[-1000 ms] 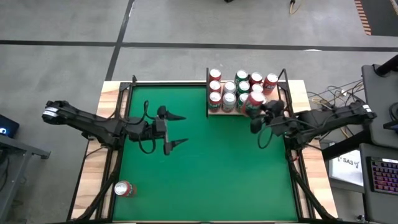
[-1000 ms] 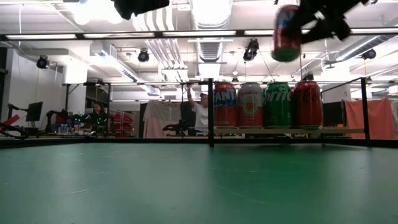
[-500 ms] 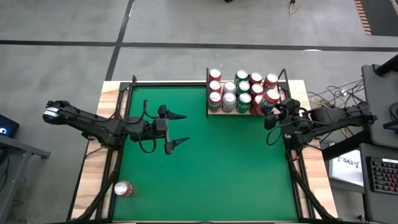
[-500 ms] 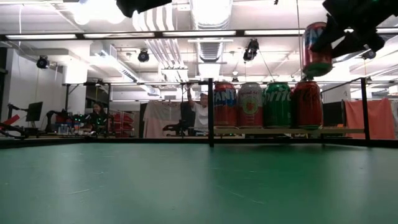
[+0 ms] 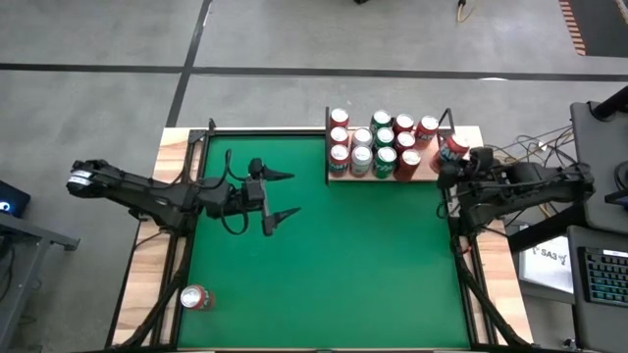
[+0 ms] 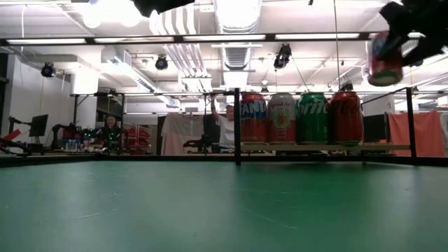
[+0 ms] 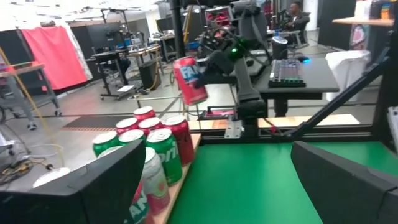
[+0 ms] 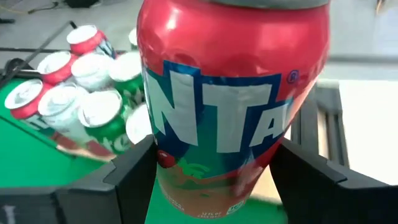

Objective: Place canned beverage on shelf
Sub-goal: Put the red soda can on the shelf aligned with the other red soda can

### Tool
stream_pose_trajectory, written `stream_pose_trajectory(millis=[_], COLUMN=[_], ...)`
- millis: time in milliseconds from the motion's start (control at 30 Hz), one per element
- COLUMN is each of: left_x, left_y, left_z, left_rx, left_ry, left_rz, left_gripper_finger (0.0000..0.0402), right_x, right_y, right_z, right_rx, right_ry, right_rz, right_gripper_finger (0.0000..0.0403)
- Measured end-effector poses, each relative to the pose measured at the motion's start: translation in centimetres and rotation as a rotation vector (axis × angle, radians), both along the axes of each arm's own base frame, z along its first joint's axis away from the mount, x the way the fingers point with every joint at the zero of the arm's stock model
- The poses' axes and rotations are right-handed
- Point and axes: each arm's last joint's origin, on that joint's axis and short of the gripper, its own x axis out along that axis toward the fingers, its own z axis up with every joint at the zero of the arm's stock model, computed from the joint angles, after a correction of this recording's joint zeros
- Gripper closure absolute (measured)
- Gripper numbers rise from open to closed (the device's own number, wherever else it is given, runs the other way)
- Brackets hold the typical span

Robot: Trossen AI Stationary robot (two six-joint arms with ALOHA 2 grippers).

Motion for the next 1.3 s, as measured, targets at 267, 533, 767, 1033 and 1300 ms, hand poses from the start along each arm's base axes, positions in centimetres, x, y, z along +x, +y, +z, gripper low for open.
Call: stream_pose_trajectory(millis=[267, 533, 767, 1033, 1300], left_x=[0.1, 0.2, 0.1, 0.1, 0.1], left_y=[1.1, 1.6, 1.6, 1.8, 1.8], left_z=[0.0, 0.3, 0.3, 0.3, 0.3], left_rx=[0.056, 0.141, 0.183, 0.220, 0.239], left_ry=[0.018, 0.053, 0.064, 0.074, 0.081], left_rz=[0.042, 0.058, 0.056, 0.063, 0.065], left_gripper_finger=[0.0015, 0.0016, 0.0015, 0.0016, 0.0015], right_x=[0.2, 0.2, 0.5, 3.4, 4.9], right_y=[0.1, 0.2, 0.2, 0.7, 0.7], right_z=[-1.6, -2.1, -2.5, -3.8, -5.9], right_rx=[0.072, 0.104, 0.097, 0.060, 0.067], right_ry=[-0.014, 0.021, 0.027, 0.119, 0.197], right_rz=[-0.057, -0.064, -0.079, -0.123, -0.242], right_gripper_finger=[0.0142, 0.0142, 0.0142, 0.0142, 0.0142])
